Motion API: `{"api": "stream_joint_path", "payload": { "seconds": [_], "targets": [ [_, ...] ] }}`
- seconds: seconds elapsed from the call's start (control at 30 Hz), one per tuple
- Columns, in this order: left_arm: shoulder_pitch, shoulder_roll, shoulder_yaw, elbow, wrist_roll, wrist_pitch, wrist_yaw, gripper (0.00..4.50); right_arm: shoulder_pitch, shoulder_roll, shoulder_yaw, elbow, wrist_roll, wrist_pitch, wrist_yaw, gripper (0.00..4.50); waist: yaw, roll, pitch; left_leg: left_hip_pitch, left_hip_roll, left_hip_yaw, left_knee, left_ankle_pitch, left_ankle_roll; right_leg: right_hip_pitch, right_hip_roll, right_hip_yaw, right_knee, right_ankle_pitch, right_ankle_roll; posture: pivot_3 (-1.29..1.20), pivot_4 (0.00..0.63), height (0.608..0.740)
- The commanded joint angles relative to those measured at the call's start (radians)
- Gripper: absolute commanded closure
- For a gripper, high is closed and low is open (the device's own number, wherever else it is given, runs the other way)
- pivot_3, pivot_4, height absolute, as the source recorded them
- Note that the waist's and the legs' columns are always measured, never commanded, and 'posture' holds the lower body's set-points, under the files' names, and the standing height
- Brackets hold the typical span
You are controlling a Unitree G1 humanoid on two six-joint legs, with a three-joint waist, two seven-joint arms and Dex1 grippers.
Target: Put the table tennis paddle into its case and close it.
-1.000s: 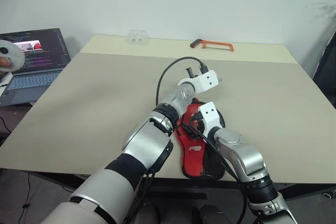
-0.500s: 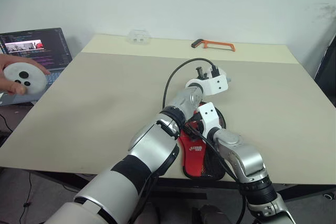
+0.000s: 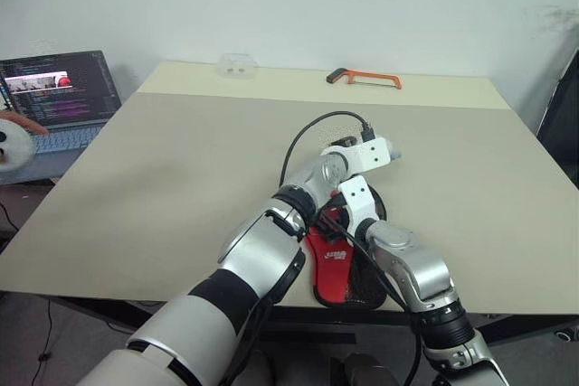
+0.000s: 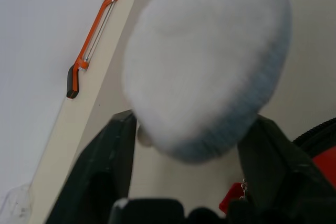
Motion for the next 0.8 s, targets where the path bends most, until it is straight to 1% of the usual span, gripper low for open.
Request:
{"api": "stream_joint_path", "payload": {
  "seconds": [0.03, 0.17, 0.37, 0.53, 0.63, 0.73, 0.8],
  "targets": [
    [-0.010, 0.001, 0.031, -0.039, -0.034, -0.002, -0.024, 0.06, 0.003, 0.002, 0.026, 0.059, 0.003, 0.021, 0.023, 0.00, 0.000, 0.000, 0.000, 0.000, 0.000, 0.000, 0.000, 0.000, 0.000, 0.000, 0.000, 0.000, 0.000, 0.000, 0.000, 0.00, 0.150, 0.740],
    [-0.020, 0.027, 0.068, -0.045, -0.077, 0.002, -0.114, 0.02, -0.002, -0.010, 0.020, 0.070, 0.001, 0.016, 0.036, 0.00, -0.002, 0.000, 0.000, 0.000, 0.000, 0.000, 0.000, 0.000, 0.000, 0.000, 0.000, 0.000, 0.000, 0.000, 0.000, 0.00, 0.150, 0.740],
    [-0.028, 0.079, 0.114, -0.062, -0.131, -0.015, -0.203, 0.02, -0.009, -0.015, 0.015, 0.081, 0.000, 0.010, 0.046, 0.00, -0.012, 0.000, 0.000, 0.000, 0.000, 0.000, -0.001, 0.000, 0.000, 0.000, 0.001, 0.000, 0.000, 0.000, 0.000, 0.00, 0.150, 0.740],
    [-0.045, 0.159, 0.230, -0.103, -0.271, -0.011, -0.399, 0.02, -0.011, -0.026, 0.009, 0.078, 0.003, 0.012, 0.057, 0.00, -0.018, 0.000, 0.000, 0.000, 0.000, 0.000, -0.001, 0.000, 0.000, 0.000, 0.000, 0.000, 0.000, 0.000, 0.000, 0.00, 0.150, 0.740],
    [-0.032, 0.235, 0.297, -0.147, -0.360, 0.011, -0.553, 0.02, -0.004, -0.043, -0.010, 0.044, 0.031, 0.021, 0.092, 0.00, -0.020, 0.000, 0.000, 0.000, 0.000, 0.000, -0.001, 0.000, 0.000, 0.000, 0.001, 0.000, 0.000, 0.000, 0.000, 0.00, 0.150, 0.740],
    [-0.009, 0.290, 0.341, -0.189, -0.428, 0.070, -0.665, 0.02, 0.001, -0.055, -0.040, -0.003, 0.068, 0.033, 0.123, 0.00, -0.021, 0.001, 0.000, -0.001, 0.000, 0.000, -0.001, 0.000, 0.000, 0.000, 0.001, 0.000, -0.001, 0.000, 0.000, 0.00, 0.150, 0.740],
    [0.044, 0.358, 0.358, -0.261, -0.482, 0.120, -0.825, 0.02, 0.001, -0.063, -0.082, -0.077, 0.130, 0.067, 0.158, 0.00, -0.021, 0.001, 0.001, -0.001, 0.000, 0.000, -0.001, 0.000, 0.000, -0.001, 0.000, 0.000, -0.001, 0.000, -0.001, 0.00, 0.150, 0.740]
  ]
}}
